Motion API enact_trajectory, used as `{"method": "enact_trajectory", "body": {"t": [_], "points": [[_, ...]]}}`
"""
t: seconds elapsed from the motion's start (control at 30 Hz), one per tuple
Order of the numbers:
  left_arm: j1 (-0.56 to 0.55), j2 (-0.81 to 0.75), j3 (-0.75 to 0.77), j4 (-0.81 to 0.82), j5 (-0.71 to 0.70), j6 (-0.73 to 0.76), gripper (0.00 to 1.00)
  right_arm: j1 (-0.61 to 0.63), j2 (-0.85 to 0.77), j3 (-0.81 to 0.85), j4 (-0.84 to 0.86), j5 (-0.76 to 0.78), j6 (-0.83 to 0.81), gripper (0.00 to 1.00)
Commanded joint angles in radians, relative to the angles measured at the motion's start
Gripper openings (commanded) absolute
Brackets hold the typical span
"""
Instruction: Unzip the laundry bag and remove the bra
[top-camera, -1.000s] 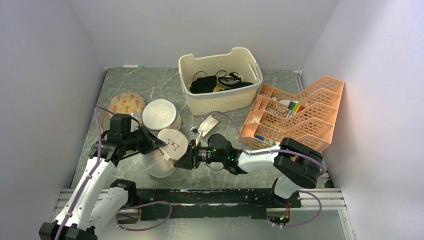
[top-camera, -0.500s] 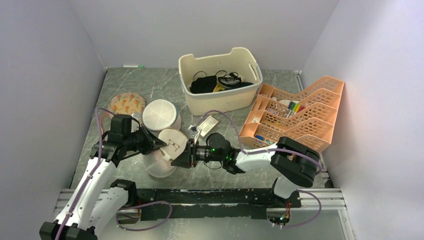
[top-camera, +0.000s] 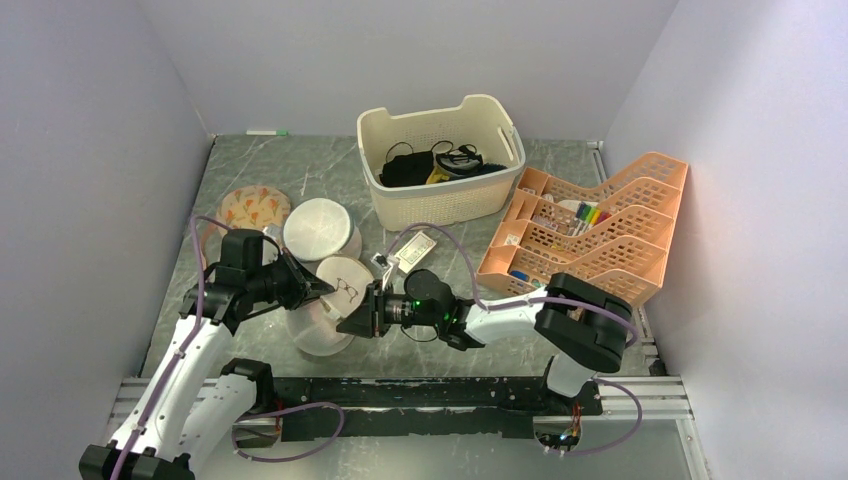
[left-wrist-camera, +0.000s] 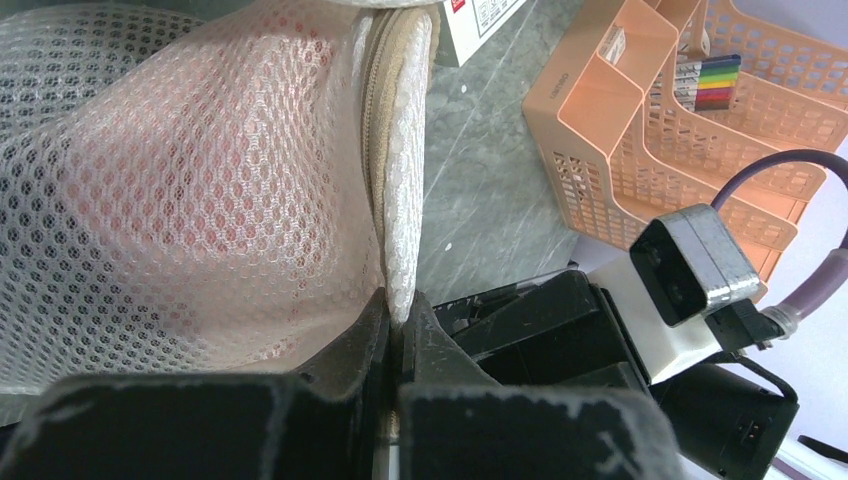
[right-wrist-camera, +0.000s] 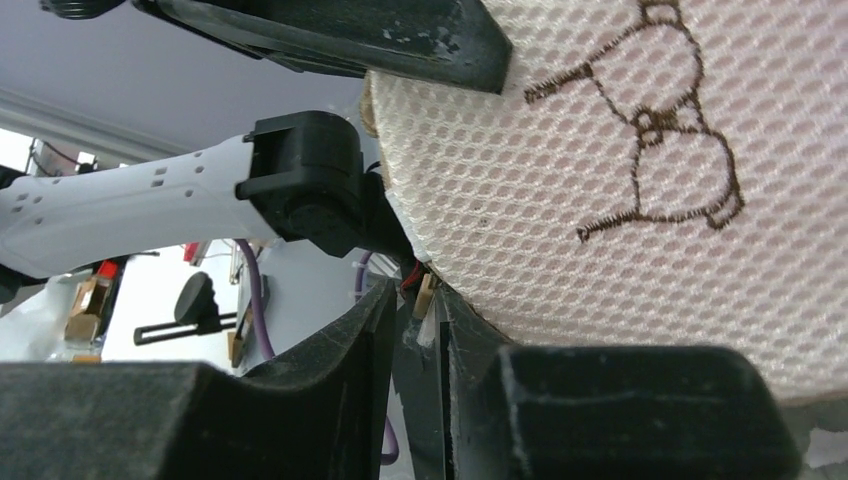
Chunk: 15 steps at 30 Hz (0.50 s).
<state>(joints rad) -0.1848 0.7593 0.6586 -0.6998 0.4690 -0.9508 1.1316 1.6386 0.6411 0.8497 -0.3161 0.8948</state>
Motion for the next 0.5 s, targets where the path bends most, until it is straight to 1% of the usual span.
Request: {"method": "enact_trajectory", "body": {"t": [0.0, 0.17, 0.23, 0.37, 0.43, 0.47], "points": [[0.007, -0.021, 0.002, 0.024, 0.045, -0.014, 0.07, 0.01, -0.017, 0.019, -0.062, 0.094, -0.01, 0.23], [0.007, -0.013, 0.001, 0.021, 0.039, -0.004, 0.07, 0.018, -0.02, 0.017, -0.053, 0.1, -0.004, 0.25], [0.007, -0.013, 0.003, 0.02, 0.04, -0.002, 0.07, 0.017, -0.022, 0.016, -0.046, 0.103, -0.001, 0.23], [0.007, -0.017, 0.006, 0.019, 0.039, -0.001, 0.07, 0.017, -0.031, 0.013, -0.06, 0.121, -0.007, 0.14], [0.007, -0.017, 0.007, 0.017, 0.039, 0.003, 0.07, 0.017, -0.043, 0.005, -0.078, 0.141, -0.014, 0.07], [0.007, -0.016, 0.008, 0.015, 0.037, 0.005, 0.07, 0.017, -0.052, 0.0, -0.088, 0.154, -0.019, 0.04]]}}
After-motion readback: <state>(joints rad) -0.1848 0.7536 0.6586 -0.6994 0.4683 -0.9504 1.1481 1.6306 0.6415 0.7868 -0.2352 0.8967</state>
